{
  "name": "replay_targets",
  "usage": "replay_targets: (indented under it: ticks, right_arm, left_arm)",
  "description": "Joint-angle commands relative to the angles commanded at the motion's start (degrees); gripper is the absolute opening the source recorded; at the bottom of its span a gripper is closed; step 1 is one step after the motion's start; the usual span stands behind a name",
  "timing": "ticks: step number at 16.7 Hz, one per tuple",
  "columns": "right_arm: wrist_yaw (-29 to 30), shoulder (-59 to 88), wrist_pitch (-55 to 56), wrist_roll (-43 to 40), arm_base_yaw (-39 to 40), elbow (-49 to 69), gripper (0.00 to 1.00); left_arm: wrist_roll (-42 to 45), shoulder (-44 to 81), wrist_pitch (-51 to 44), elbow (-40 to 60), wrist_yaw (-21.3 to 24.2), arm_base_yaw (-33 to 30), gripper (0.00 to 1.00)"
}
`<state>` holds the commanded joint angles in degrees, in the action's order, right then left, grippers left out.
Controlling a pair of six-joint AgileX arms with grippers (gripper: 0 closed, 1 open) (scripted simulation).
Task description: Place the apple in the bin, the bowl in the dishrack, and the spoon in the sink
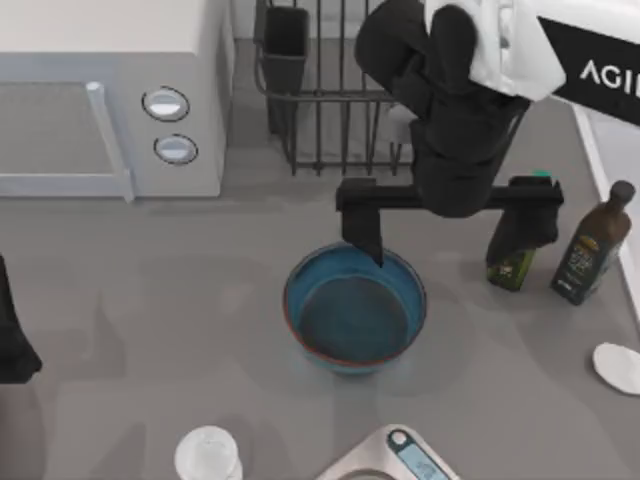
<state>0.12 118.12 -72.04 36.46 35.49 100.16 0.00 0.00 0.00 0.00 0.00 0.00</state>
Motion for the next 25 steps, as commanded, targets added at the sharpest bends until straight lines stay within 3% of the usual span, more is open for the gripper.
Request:
replay_targets:
  ticks: [13, 18, 25]
  right_arm:
    - [0.0, 4.0, 17.2, 0.4, 0.3, -13.2, 1.00]
    - [0.0, 4.1, 17.9, 0.4, 0.3, -13.7, 1.00]
    - [0.0, 4.1, 17.9, 0.4, 0.3, -13.7, 0.47]
  left_arm:
    - [0.0, 0.0, 0.0, 0.0, 0.0, 0.0, 1.00]
    - [0.0, 0.0, 0.0, 0.0, 0.0, 0.0, 1.00]
    - [0.0, 0.0, 0.0, 0.0, 0.0, 0.0, 1.00]
